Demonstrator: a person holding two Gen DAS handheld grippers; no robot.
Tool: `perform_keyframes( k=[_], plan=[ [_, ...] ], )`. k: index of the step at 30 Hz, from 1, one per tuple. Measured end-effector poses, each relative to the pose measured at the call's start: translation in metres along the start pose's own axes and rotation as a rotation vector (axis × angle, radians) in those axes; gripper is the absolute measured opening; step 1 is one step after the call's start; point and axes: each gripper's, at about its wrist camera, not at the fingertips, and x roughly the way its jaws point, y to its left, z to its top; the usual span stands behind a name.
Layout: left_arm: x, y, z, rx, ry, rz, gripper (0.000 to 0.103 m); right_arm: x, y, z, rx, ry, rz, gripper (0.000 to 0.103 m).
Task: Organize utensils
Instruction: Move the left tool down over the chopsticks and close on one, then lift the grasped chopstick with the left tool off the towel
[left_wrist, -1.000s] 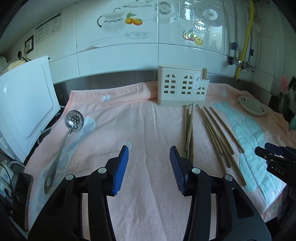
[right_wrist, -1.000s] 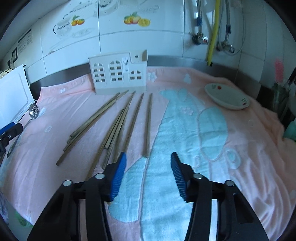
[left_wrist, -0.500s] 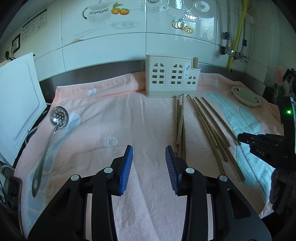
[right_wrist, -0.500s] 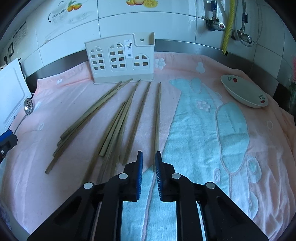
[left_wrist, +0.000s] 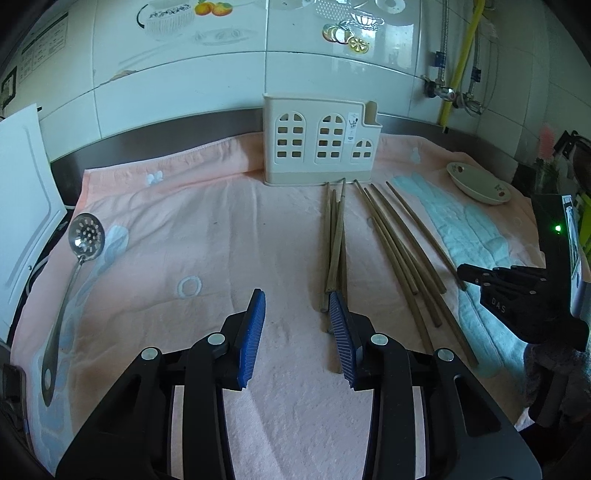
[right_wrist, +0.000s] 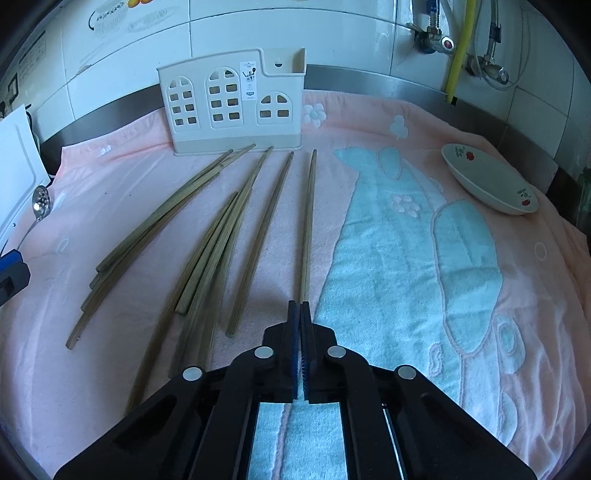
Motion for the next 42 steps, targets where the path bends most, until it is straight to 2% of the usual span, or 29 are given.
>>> perform_keyframes(
  k=[6, 13, 20, 24, 28, 31, 42],
  plan=[
    [0.009, -0.006, 0.008, 0.019, 0.011, -0.047, 0.036, -0.003, -0.004, -0.004, 0.014, -0.016, 0.02, 0.0],
    [0.028, -0.017, 0.015, 0.045, 0.045, -0.086, 0.023, -0.02, -0.008, -0.005, 0.03, -0.062, 0.042, 0.0],
    [0.05, -0.029, 0.024, 0.085, 0.085, -0.136, 0.022, -0.04, -0.013, -0.005, 0.04, -0.109, 0.065, 0.0],
    [0.066, -0.035, 0.029, 0.122, 0.106, -0.115, 0.022, -0.046, -0.018, -0.005, 0.046, -0.123, 0.075, 0.0],
    [0.077, -0.034, 0.033, 0.139, 0.123, -0.115, 0.014, -0.047, -0.02, -0.006, 0.044, -0.128, 0.08, 0.0],
    [0.085, -0.033, 0.033, 0.155, 0.131, -0.106, 0.012, -0.047, -0.02, -0.006, 0.046, -0.128, 0.08, 0.0],
    [0.101, -0.035, 0.032, 0.168, 0.151, -0.091, 0.012, -0.046, -0.02, -0.006, 0.043, -0.129, 0.085, 0.0]
  ],
)
